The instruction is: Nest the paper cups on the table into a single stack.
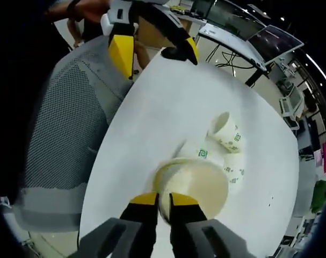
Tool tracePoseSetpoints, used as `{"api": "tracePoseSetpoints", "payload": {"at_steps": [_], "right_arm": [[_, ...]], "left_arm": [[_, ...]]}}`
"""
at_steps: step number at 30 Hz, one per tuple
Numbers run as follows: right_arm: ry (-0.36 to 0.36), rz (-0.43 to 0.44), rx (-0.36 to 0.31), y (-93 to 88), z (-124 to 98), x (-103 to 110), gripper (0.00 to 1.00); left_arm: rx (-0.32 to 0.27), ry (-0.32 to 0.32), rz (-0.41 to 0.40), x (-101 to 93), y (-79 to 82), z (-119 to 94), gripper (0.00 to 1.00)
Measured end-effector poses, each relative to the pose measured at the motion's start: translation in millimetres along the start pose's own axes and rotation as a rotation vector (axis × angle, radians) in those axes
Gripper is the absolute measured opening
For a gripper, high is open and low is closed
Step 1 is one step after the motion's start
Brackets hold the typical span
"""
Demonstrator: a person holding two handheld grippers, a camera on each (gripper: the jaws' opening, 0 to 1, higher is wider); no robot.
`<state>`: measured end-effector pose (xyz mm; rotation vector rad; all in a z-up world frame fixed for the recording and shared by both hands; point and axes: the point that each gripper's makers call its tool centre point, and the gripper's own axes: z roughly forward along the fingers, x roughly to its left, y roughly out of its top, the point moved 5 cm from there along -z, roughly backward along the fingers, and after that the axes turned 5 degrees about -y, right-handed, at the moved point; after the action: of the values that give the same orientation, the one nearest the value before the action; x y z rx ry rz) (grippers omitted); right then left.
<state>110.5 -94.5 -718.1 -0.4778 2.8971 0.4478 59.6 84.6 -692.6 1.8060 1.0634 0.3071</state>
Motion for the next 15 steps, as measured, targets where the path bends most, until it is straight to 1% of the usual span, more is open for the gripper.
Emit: {"api": "tracePoseSetpoints", "payload": {"at_steps": [8, 15], "right_arm": [[-0.005, 0.002, -0.008, 1.7, -0.8, -1.1, 0.08], [-0.002, 0.034, -0.030, 1.7, -5.1, -2.5, 0.10]], "left_arm": [[0.002, 0.004, -0.005, 1.0, -1.7, -0.1, 0.71], [0.002, 0.004, -0.009, 0.7, -1.1, -0.1, 0.71]]}}
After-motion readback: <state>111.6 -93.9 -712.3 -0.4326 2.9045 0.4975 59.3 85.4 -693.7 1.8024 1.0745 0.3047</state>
